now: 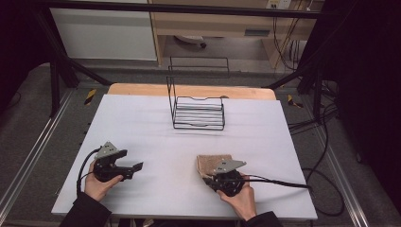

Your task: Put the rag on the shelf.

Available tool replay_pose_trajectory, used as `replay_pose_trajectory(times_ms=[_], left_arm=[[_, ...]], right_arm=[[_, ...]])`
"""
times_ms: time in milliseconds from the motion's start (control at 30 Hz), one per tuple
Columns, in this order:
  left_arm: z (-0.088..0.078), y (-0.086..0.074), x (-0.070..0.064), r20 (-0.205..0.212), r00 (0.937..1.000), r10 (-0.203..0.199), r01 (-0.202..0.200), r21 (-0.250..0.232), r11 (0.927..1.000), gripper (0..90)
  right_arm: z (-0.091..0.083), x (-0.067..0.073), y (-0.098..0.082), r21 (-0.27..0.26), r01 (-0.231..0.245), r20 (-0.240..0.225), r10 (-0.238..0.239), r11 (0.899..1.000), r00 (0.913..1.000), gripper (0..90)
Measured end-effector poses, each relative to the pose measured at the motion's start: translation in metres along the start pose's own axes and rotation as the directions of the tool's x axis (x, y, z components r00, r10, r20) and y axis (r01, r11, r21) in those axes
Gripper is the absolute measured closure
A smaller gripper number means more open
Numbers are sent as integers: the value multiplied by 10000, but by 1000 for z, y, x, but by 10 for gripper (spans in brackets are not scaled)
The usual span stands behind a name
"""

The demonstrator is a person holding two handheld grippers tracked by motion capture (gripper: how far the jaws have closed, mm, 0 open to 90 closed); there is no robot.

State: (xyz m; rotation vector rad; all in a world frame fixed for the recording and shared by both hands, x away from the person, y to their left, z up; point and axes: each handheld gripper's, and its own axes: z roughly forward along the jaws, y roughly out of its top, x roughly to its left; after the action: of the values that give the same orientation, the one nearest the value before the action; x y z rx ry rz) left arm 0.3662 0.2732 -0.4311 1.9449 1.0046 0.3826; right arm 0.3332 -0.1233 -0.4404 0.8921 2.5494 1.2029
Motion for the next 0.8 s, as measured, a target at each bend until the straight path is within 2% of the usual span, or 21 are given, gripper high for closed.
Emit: replay_pose_trajectory(times_ms=[33,100,133,167,233,267,367,400,433,467,533,567,633,700,800], left_arm=[[0,1,-1,-20,10000,6,-6,7,10000,119],[1,1,-3,-34,10000,-10,11,16,10000,109],[1,2,-3,-44,10000,42,-42,57,10000,109],[2,2,-4,-39,10000,37,-37,63,10000,102],[3,3,-6,-66,10000,21,-20,43,10000,99],[3,4,-7,-58,9999,86,-86,88,9999,90],[6,9,-13,-1,9997,238,-237,151,9996,80],[6,9,-13,-1,9997,238,-237,151,9996,76],[7,10,-16,48,9997,232,-233,152,9996,72],[9,12,-18,96,9997,246,-248,180,9995,72],[13,16,-23,150,9995,267,-271,257,9993,58],[15,18,-26,189,9994,286,-291,296,9991,52],[21,22,-31,267,9991,341,-351,372,9987,46],[27,27,-38,372,9984,426,-443,459,9980,44],[36,36,-48,552,9967,598,-625,496,9968,34]], right_arm=[[0,0,0,0,0,0,0,10000,10000,801],[0,-1,1,-92,-28,-218,26,10000,9998,706],[0,-1,1,-92,-28,-218,26,10000,9998,706],[-5,-3,2,-335,-109,-247,101,9994,9996,603],[-8,-5,3,-475,-172,-197,163,9987,9997,574],[-15,-12,2,-742,-476,-217,461,9961,9987,509],[-26,-27,-1,-977,-797,169,818,9920,9965,419],[-26,-27,-1,-977,-797,169,818,9920,9965,419],[-32,-38,-5,-1045,-970,388,1015,9898,9941,369],[-32,-38,-5,-1045,-970,388,1015,9898,9941,369],[-37,-48,-10,-1044,-1192,622,1261,9874,9901,296],[-41,-57,-14,-1019,-1399,710,1474,9849,9865,232],[-44,-66,-19,-1023,-1608,821,1694,9817,9821,195],[-46,-69,-21,-959,-1658,872,1742,9815,9808,175],[-51,-81,-28,-915,-1684,1186,1786,9815,9767,115]])
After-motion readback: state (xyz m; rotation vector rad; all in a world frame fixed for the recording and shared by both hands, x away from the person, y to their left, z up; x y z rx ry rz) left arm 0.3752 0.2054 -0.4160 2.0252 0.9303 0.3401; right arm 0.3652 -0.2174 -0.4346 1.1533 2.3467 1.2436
